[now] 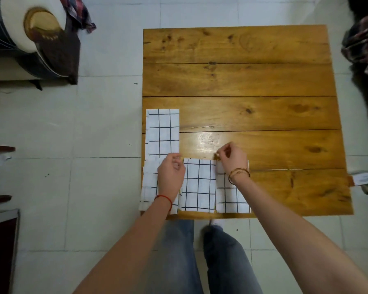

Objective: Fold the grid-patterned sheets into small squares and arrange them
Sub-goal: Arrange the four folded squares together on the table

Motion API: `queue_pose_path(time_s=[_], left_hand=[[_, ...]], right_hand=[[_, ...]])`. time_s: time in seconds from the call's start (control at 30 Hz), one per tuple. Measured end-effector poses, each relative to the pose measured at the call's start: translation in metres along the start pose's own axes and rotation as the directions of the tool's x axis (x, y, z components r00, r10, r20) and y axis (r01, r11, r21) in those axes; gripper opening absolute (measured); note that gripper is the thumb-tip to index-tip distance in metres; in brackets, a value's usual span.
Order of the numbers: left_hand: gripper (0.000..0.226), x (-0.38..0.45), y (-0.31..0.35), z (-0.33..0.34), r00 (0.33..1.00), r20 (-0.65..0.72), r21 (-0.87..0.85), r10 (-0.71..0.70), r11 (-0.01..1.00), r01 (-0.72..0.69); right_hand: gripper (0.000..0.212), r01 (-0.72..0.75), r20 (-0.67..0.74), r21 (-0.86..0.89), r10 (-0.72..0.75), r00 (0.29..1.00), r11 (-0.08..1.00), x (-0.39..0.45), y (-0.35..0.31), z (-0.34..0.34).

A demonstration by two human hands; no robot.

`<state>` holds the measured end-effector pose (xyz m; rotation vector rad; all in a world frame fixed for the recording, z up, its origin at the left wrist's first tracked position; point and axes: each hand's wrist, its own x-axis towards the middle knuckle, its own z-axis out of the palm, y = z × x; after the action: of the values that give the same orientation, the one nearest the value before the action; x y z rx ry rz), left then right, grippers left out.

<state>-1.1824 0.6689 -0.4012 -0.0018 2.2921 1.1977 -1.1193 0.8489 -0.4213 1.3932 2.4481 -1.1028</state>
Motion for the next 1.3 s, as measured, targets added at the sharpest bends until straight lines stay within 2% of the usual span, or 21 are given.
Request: queue_pose_path(time_s=[0.17,0.33,0.43,0.57,0.67,0.77,0.93,1.07,1.13,1.2,1.3], left_hand=[[0.024,-0.058,-0.008,0.056,0.99,0.109,0.045,-0.085,0.996,0.081],[0.036,-0.088,-0.017,0.091,0.964,0.178,0.107,-0.2,0.977,0.183],[0.04,-0.097,-0.02,0.101,0.966,0.174,0.136,-0.194,0.976,0.171],[0.04,-0.099,-0.021,0.107,0.973,0.132,0.154,-0.188,0.974,0.167],[0.039,-0.097,-0.019,0.107,0.972,0.13,0.158,-0.195,0.972,0.174],[0.038,-0.096,-0.017,0.106,0.97,0.132,0.144,-0.204,0.972,0.184],[0.034,-0.093,0.002,0.107,0.974,0.109,0.08,-0.199,0.978,0.191],[0.039,-0.081,0.028,0.102,0.97,0.128,-0.029,-0.204,0.977,0.21],[0.041,-0.067,0.037,0.097,0.963,0.156,-0.063,-0.219,0.971,0.231],[0.04,-0.052,0.043,0.089,0.962,0.156,-0.11,-0.223,0.964,0.241],[0.039,-0.029,0.048,0.073,0.977,0.117,-0.13,-0.178,0.972,0.193]], right_hand=[[0.005,-0.129,-0.106,0.01,0.13,0.986,0.992,-0.032,0.07,-0.032],[0.011,-0.224,-0.055,-0.008,0.223,0.973,0.974,-0.054,0.114,-0.035],[0.01,-0.248,-0.033,0.028,0.249,0.968,0.968,-0.061,0.121,-0.029],[0.005,-0.277,0.029,0.037,0.276,0.961,0.96,-0.063,0.121,-0.023],[0.014,-0.298,0.04,0.139,0.296,0.954,0.944,-0.063,0.12,-0.025],[0.013,-0.272,0.079,0.291,0.261,0.962,0.917,-0.064,0.12,-0.031],[0.01,-0.276,0.132,0.532,0.244,0.961,0.8,-0.059,0.103,-0.056],[0.024,-0.297,0.192,0.679,0.229,0.954,0.671,-0.048,0.075,-0.078],[0.024,-0.309,0.218,0.711,0.219,0.951,0.632,-0.041,0.059,-0.083],[0.022,-0.301,0.224,0.705,0.202,0.953,0.642,-0.033,0.043,-0.084],[0.019,-0.261,0.202,0.649,0.169,0.965,0.715,-0.018,0.02,-0.078]])
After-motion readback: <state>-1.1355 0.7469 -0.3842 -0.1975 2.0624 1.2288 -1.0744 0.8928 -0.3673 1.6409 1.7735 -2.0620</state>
